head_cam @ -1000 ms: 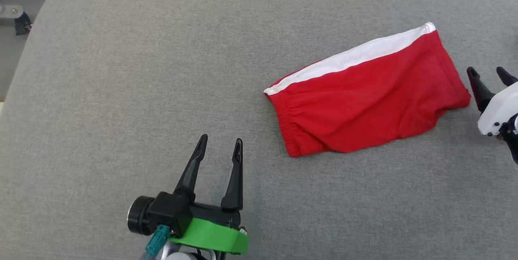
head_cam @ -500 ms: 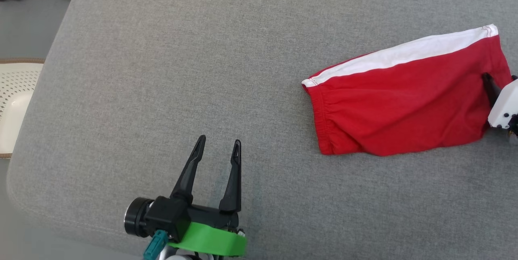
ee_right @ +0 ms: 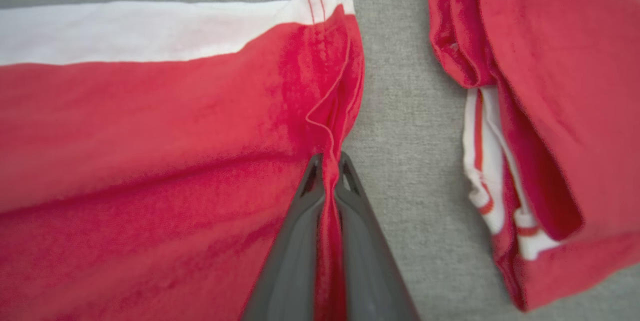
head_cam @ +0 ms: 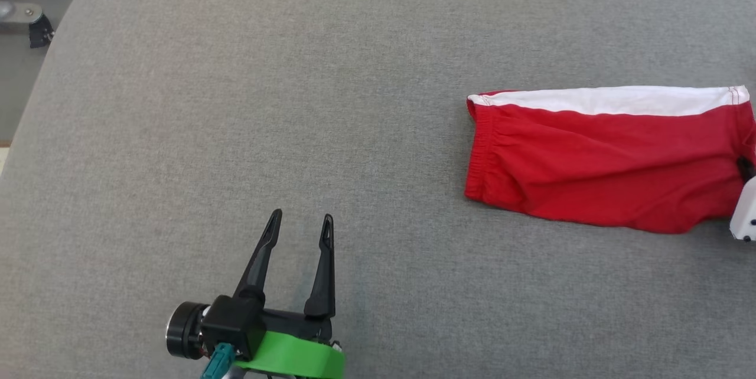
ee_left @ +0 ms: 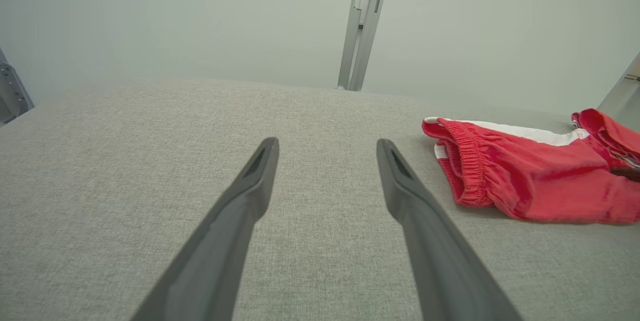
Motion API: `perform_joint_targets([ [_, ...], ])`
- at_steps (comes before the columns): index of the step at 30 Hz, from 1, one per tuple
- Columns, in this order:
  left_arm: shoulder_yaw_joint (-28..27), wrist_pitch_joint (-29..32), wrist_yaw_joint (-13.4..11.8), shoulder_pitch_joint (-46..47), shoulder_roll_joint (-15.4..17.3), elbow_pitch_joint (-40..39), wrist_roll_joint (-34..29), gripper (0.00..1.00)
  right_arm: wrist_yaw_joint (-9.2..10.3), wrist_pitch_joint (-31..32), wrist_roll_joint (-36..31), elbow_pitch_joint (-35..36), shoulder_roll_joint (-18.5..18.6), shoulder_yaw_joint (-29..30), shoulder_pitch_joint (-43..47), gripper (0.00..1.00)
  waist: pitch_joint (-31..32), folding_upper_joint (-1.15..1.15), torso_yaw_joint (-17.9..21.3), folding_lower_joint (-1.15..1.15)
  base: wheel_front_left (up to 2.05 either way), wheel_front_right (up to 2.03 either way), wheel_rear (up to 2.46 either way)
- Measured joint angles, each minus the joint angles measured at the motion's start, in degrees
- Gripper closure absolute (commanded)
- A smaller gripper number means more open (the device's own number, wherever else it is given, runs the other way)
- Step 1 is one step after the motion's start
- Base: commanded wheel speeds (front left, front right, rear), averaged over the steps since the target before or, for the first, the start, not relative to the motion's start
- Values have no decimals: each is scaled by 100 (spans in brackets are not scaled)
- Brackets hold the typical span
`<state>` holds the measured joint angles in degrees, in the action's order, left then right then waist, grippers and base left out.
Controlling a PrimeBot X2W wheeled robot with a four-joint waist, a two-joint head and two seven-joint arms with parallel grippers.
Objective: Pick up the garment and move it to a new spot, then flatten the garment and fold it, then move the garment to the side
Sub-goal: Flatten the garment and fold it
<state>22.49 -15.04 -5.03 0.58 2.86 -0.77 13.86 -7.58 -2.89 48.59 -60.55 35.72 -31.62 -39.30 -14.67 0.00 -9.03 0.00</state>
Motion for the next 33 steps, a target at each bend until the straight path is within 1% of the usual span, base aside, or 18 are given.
perform_joint_targets([
  [5,22,0,40,-29,0,82,3,0,2,-127,-282,99,270,-164,-40,100,237,0,246,0,0,0,0],
  [9,78,-1,32,-66,0,155,19,0,3,-182,-368,311,179,-196,-264,100,448,0,360,0,0,0,0],
  [13,165,-1,42,-102,-1,252,19,0,3,-216,-396,545,-51,-223,-352,100,649,0,397,0,0,0,0],
  [17,209,0,33,-136,-1,300,30,0,3,-154,-397,817,-376,-221,-359,100,815,0,341,0,0,0,0],
  [26,367,0,20,-177,-1,392,83,0,4,134,-580,1317,-1151,-149,-352,100,968,0,-9,0,0,0,0],
  [33,549,0,-38,-170,0,488,248,0,5,399,-691,1491,-1678,-135,-54,100,1015,0,-276,0,0,0,0],
])
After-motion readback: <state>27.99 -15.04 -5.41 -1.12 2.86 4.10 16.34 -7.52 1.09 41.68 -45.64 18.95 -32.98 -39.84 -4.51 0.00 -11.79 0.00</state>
